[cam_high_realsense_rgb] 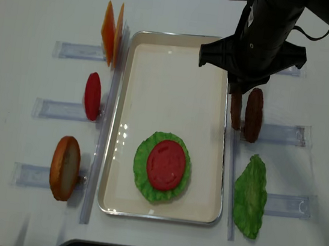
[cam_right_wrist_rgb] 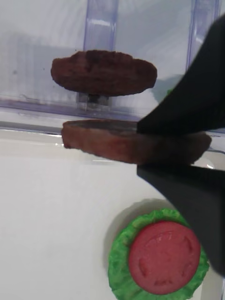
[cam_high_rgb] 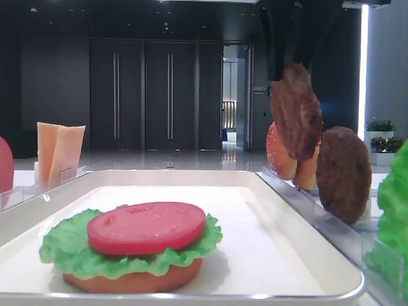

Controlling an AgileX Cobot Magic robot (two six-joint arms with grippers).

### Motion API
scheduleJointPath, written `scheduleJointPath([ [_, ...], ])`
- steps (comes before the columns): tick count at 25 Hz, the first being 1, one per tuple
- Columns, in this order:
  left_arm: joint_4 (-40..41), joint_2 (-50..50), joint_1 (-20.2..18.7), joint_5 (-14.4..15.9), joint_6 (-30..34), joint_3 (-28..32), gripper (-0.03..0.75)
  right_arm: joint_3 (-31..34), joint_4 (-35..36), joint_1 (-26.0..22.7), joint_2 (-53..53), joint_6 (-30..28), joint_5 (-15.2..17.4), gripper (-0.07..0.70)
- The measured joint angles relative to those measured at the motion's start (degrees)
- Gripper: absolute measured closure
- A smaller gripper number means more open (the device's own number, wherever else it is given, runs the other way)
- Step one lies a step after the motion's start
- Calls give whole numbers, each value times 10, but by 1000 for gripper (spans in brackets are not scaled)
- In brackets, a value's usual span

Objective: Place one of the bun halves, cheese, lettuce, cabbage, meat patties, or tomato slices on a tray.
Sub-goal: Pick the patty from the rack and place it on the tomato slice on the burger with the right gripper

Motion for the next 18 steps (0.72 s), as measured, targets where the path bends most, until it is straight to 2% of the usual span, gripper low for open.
scheduleJointPath([
  [6, 0, 0, 0, 0, 0, 0, 24, 0, 0, 12, -13, -1, 1, 489],
  [12, 0, 0, 0, 0, 0, 0, 24, 0, 47, 39, -59, -5, 0, 489],
  [15, 0, 0, 0, 0, 0, 0, 24, -2, 62, 56, -74, -6, -15, 489],
  [18, 0, 0, 0, 0, 0, 0, 24, 1, 73, 75, -81, -6, -45, 489],
])
